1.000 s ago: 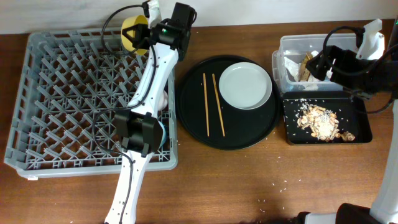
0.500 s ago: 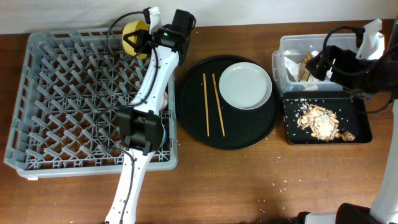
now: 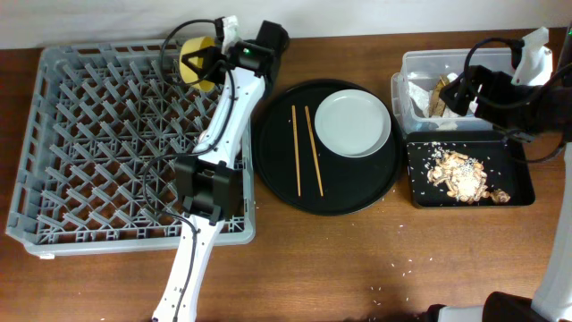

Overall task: Sort waste into correct bins and load items into the dishwasher rack
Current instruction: 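Set the yellow bowl upright in the rack's back row and release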

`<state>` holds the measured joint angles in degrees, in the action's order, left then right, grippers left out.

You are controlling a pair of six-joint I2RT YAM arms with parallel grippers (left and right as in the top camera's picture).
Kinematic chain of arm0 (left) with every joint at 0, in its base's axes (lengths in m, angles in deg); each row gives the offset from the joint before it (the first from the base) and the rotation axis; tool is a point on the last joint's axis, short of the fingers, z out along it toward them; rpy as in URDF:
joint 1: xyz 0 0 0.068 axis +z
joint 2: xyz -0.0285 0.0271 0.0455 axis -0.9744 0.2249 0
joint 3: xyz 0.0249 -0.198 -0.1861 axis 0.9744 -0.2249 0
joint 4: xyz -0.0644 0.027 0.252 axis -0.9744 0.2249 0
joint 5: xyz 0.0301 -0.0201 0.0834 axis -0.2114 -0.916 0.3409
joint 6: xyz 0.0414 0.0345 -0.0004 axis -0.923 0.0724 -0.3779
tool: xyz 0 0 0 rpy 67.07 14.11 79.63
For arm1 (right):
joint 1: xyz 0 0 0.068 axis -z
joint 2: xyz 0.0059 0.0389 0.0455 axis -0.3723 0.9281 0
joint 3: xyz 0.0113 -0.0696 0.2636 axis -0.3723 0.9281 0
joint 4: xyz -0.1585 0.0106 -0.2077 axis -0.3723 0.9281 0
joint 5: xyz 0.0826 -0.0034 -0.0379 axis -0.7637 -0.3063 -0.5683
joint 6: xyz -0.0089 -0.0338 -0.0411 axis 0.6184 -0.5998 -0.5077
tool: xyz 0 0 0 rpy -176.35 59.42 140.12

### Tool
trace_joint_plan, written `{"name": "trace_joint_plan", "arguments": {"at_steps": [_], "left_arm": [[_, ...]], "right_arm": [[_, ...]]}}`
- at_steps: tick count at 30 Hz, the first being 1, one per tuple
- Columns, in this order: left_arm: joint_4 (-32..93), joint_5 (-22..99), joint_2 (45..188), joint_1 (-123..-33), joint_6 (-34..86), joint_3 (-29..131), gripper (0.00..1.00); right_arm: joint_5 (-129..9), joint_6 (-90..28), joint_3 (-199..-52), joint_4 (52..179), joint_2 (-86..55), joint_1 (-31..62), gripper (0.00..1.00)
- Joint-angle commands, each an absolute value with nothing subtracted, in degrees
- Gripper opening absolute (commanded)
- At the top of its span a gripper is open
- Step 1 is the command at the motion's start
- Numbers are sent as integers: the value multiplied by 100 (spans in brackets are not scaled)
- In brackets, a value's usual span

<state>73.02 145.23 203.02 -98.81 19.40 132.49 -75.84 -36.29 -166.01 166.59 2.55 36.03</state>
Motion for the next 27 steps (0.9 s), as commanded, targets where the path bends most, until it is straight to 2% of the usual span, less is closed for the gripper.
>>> {"name": "trace_joint_plan", "arguments": {"at_steps": [1, 12, 14, 16, 17, 27], "left_arm": [[7420, 13693, 20536, -9935, 1866, 13220, 0], [7355, 13544, 20536, -9950, 1866, 13220, 2], [7361, 13498, 20536, -9992, 1863, 13220, 12], [7374, 13498, 20536, -10077, 1863, 13220, 27], [7374, 13501, 20536, -10110, 1863, 13220, 31], [7499, 13315, 20530, -10359, 1658, 13227, 49]], "right_arm": [[-7517, -3673, -16607, 16661, 274, 3612, 98], [-7517, -3673, -16607, 16661, 274, 3612, 99], [-7517, -3673, -16607, 16661, 274, 3612, 98], [-7517, -3673, -16607, 16661, 274, 3612, 99], [-7517, -3673, -16607, 16661, 274, 3612, 98], [-7517, -3673, -16607, 16661, 274, 3612, 98]]}}
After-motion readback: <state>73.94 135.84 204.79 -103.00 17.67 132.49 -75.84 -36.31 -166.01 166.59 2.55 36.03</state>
